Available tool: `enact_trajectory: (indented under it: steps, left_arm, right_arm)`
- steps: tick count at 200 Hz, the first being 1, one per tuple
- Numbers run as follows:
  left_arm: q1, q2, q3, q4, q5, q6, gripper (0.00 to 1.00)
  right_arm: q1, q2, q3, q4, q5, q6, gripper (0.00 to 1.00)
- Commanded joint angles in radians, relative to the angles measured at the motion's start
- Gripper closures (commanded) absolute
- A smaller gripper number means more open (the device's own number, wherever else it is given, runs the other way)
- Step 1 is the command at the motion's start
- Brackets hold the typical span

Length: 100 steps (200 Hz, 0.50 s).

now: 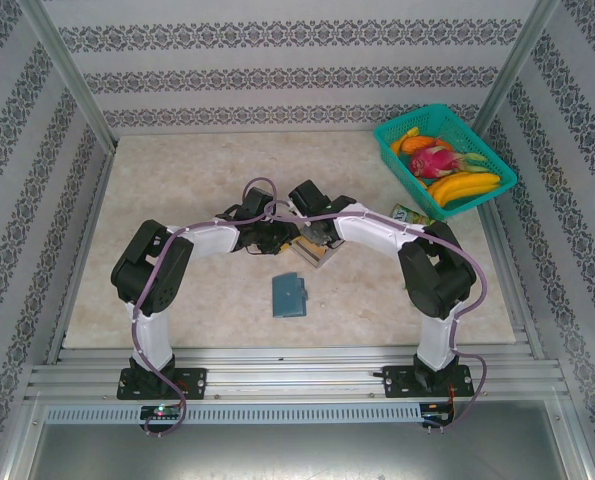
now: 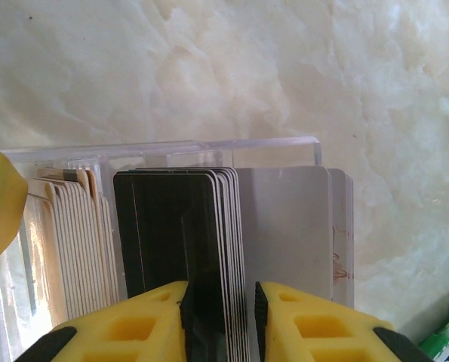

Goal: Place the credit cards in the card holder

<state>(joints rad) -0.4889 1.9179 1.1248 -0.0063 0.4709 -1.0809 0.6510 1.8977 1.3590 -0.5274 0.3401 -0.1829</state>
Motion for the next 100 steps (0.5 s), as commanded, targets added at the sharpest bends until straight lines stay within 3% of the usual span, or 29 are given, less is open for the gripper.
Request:
enact_trajectory:
  steps: [1,36,48,81,100]
  left_arm:
    - [0.007,0.030,-0.030,-0.059,-0.006,0.011,0.64]
    - [0.007,0.030,-0.033,-0.055,-0.005,0.007,0.64]
    - [0.006,0.033,-0.033,-0.054,-0.003,0.007,0.64]
    - [0.007,0.034,-0.034,-0.051,0.001,0.007,0.64]
    - [0.007,0.034,-0.041,-0.047,0.000,0.005,0.64]
  right_arm:
    - [-0.001,-0.031,-0.020,-0.006,0.089,-0.020,0.72]
    - [-0.001,-0.038,-0.021,-0.010,0.079,-0.013,0.76]
    - [-0.001,-0.040,-0.021,-0.008,0.080,-0.015,0.81]
    - [0.002,-0.035,-0.014,-0.021,0.090,-0.020,0.78]
    - [0.004,-0.045,-0.009,-0.031,0.078,-0.016,0.89]
